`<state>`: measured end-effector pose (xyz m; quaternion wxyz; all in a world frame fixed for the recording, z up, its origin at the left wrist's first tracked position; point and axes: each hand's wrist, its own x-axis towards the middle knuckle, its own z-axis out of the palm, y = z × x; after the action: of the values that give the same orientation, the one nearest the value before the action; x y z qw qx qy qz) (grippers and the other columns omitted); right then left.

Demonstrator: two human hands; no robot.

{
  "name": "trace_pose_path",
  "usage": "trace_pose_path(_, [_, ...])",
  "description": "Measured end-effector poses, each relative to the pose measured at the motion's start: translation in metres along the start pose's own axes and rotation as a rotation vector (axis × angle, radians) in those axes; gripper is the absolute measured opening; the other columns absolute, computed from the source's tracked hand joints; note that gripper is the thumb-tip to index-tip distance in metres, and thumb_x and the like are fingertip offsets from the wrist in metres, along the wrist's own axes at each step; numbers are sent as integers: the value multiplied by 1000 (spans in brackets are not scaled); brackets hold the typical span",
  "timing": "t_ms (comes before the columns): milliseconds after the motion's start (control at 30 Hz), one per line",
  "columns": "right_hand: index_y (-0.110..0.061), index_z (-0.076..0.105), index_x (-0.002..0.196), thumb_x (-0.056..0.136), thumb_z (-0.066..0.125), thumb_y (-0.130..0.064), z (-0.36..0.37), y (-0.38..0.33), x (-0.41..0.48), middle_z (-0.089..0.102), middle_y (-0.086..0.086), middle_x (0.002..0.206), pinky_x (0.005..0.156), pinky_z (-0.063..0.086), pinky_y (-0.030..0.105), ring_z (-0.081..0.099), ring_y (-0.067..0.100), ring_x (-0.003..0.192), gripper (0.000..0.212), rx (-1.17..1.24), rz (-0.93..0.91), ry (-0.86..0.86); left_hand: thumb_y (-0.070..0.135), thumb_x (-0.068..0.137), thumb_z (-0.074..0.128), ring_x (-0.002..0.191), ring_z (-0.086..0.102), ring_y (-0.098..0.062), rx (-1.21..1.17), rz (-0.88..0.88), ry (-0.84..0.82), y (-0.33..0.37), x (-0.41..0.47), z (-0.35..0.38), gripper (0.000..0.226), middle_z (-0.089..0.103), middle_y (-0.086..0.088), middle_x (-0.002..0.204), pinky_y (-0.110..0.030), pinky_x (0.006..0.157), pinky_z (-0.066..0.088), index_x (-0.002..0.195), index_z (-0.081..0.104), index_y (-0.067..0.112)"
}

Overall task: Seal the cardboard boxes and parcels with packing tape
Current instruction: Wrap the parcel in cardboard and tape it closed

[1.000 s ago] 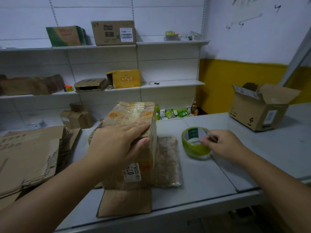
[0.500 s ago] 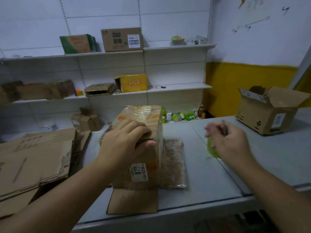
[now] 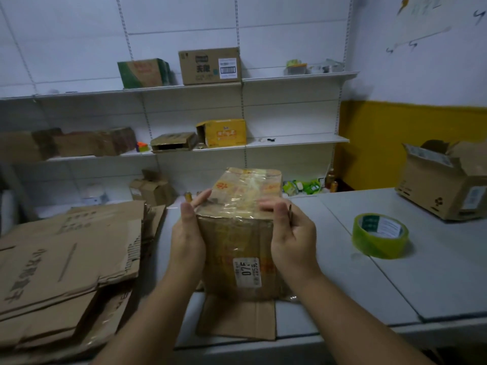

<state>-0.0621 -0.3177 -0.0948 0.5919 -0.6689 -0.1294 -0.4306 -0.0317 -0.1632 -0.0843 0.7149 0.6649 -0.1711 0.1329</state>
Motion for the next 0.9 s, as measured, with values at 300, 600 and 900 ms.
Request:
trace_pose_path(300, [-9, 68, 81, 92, 40, -35, 7, -10, -3, 71, -10, 100, 77, 43, 3, 63, -5, 99, 40, 171, 213, 86, 48, 99, 16, 138, 33, -25, -294, -329, -226, 15, 3, -8, 47, 35, 7, 150, -42, 105, 33, 143, 30, 41])
trace_pose_path(600, [-32, 70, 93, 98, 39, -44, -2, 6, 1, 58, -25, 127, 101, 45, 34, 50, -7, 120, 34, 91, 286, 40, 37, 102, 26, 111, 54, 4, 51, 19, 175, 6, -5, -2, 36, 61, 15, 118, -20, 93, 45, 124, 54, 31])
trace_pose_path(900, [-31, 65, 109, 89, 35, -64, 2, 8, -11, 53, -21, 134, 105, 39, 19, 43, -6, 128, 49, 49, 167, 32, 48, 96, 33, 109, 56, -3, 251, 197, 300, -10, -4, 23, 45, 63, 13, 114, -40, 93, 50, 107, 65, 18])
